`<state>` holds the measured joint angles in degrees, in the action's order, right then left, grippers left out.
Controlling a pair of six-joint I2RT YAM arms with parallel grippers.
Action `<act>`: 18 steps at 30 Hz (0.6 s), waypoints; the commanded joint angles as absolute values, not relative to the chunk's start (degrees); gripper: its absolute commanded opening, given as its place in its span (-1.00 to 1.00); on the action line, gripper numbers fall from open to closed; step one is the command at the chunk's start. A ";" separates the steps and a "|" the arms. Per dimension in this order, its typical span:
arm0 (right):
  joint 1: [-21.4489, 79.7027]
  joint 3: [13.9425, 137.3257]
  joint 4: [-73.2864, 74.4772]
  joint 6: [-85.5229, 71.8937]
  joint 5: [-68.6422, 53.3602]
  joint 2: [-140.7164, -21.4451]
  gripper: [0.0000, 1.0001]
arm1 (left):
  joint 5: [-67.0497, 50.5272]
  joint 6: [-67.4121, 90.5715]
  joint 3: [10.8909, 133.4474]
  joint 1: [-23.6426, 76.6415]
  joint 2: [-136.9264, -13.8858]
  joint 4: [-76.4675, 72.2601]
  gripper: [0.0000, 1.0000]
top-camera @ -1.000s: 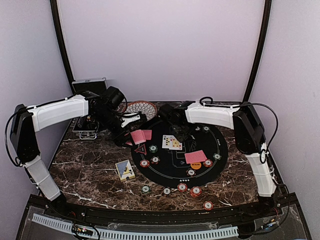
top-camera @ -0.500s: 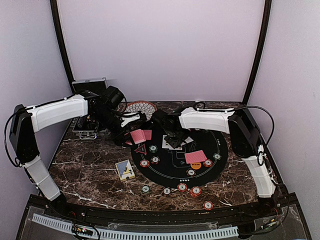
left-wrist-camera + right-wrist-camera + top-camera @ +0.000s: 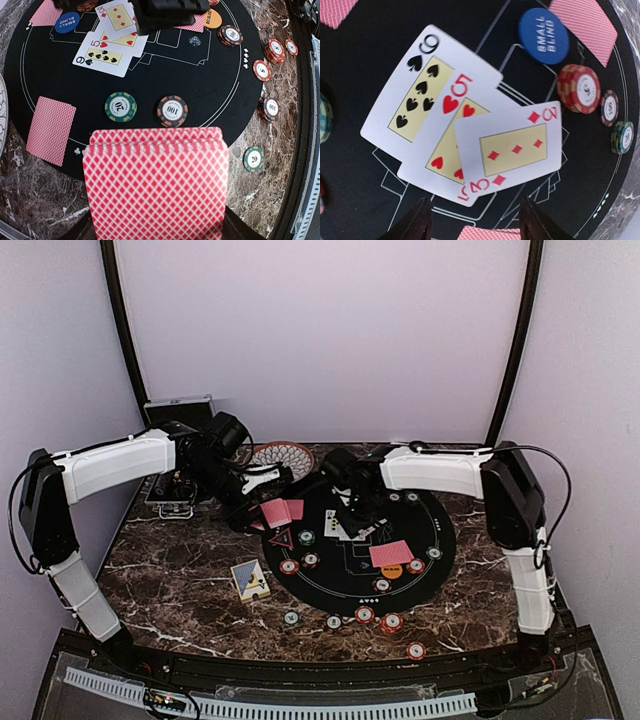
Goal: Distribute texas hold em gaming equipment
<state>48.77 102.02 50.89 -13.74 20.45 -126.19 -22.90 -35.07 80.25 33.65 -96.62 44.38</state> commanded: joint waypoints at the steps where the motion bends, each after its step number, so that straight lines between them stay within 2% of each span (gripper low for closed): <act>1: 40.78 95.95 42.12 -22.14 4.69 -114.16 0.24 | -23.33 -34.54 79.59 33.56 -93.41 44.97 -1.00; 4: 37.30 91.58 38.48 -25.74 -4.22 -110.47 0.31 | -23.29 -34.66 79.27 33.56 -93.11 44.81 -1.00; 10: 32.78 83.05 30.90 -31.16 -20.98 -107.94 0.33 | -23.44 -34.71 78.93 33.51 -92.91 44.65 -1.00; 15: 33.76 78.61 19.42 -39.12 -34.87 -105.52 0.51 | -23.34 -34.80 79.11 33.57 -93.09 44.48 -1.00; 18: 35.27 77.37 11.52 -45.48 -41.44 -105.44 0.55 | -23.46 -34.73 79.49 33.57 -93.24 44.39 -1.00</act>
<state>33.32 78.13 26.22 -35.94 -27.42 -107.79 -22.85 -35.07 79.44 33.65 -96.40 44.38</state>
